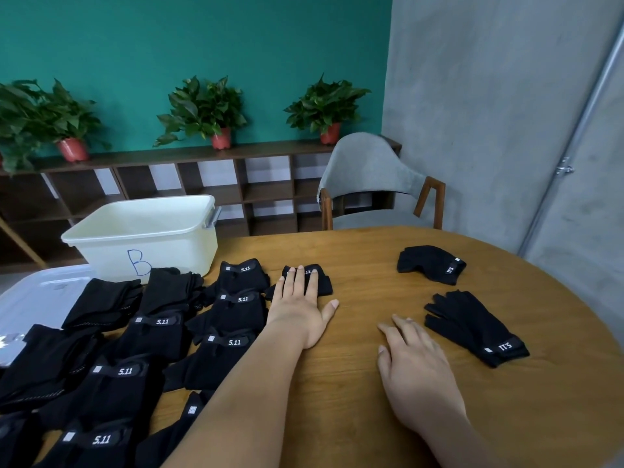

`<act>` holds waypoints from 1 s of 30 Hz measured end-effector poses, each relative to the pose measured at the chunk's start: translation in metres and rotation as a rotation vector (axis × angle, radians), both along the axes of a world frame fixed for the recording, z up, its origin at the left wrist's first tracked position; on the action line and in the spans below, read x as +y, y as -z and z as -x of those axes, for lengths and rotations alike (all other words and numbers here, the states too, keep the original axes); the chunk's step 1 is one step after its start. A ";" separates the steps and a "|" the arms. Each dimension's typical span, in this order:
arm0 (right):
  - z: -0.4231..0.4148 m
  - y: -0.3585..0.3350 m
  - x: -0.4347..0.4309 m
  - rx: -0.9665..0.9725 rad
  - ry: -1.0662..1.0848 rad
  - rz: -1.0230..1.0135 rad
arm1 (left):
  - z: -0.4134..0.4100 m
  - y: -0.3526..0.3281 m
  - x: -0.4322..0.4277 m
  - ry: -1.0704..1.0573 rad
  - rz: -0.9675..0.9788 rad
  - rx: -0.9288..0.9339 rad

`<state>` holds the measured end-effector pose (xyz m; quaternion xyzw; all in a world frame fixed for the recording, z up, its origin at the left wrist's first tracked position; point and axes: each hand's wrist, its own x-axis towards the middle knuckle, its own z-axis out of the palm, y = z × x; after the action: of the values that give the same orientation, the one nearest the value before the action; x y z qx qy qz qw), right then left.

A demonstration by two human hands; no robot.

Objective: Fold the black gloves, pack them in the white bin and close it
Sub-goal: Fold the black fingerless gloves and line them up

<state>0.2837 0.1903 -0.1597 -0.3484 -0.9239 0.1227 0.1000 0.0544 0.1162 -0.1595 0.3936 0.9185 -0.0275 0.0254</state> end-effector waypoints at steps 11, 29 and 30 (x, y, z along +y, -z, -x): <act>0.000 0.005 -0.002 0.085 0.042 0.010 | -0.029 -0.006 -0.005 0.133 -0.081 0.279; -0.031 0.018 0.027 0.338 0.249 -0.292 | -0.153 0.012 -0.042 0.205 -0.385 -0.083; -0.038 0.019 0.034 0.245 0.255 -0.297 | -0.154 0.012 -0.042 0.214 -0.390 -0.076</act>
<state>0.3216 0.2243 -0.1784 -0.4262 -0.8613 0.0134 0.2763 0.2088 0.0741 -0.1716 0.4872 0.8577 0.1630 -0.0197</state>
